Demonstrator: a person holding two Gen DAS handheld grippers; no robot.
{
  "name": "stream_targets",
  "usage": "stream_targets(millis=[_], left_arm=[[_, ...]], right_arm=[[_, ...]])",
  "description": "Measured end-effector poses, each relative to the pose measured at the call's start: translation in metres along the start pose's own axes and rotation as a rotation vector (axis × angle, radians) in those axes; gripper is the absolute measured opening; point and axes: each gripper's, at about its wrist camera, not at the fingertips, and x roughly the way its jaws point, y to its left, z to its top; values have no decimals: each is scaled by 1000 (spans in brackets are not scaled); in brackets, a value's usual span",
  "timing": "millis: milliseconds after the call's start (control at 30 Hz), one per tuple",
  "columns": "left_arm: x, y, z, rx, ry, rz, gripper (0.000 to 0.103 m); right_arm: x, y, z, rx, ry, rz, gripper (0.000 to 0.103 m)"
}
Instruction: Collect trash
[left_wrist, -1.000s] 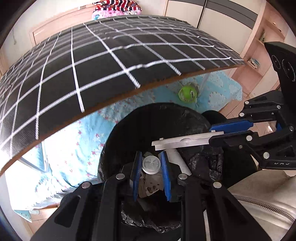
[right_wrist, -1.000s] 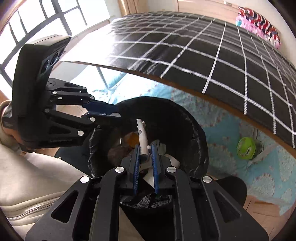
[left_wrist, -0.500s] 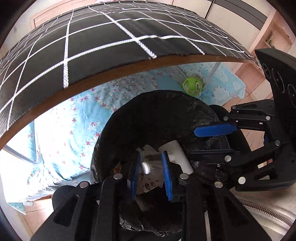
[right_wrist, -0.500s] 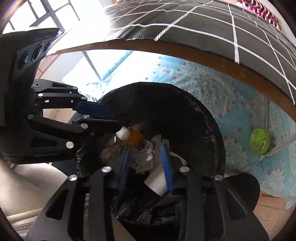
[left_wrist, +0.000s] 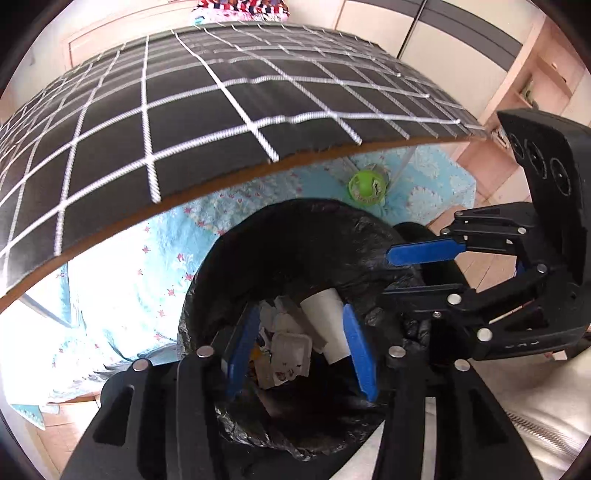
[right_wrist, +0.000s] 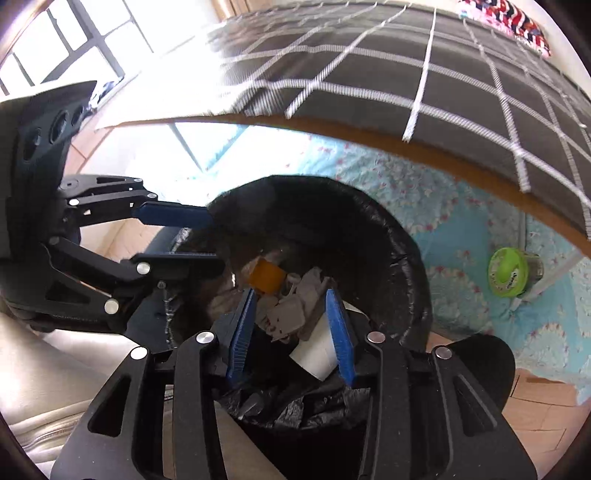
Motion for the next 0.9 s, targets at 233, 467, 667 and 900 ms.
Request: stream_targets(millis=[233,467,667,900], left_arm=[[-34,-12,3,15,-58,2,57],[-70,-23,3,9,-106,-3,72],[-93,-34,0,21,-122,6,85],[-109,-42,-5,35,-144,-16,95]], right_arm=[[-33,10,-3,-12,-43,12,49],[-58,25,-5,-37,-64,-2,68],[-76,28,-9,-15,-59,22,78],[-85,40,-15,-34,-52,32,88]])
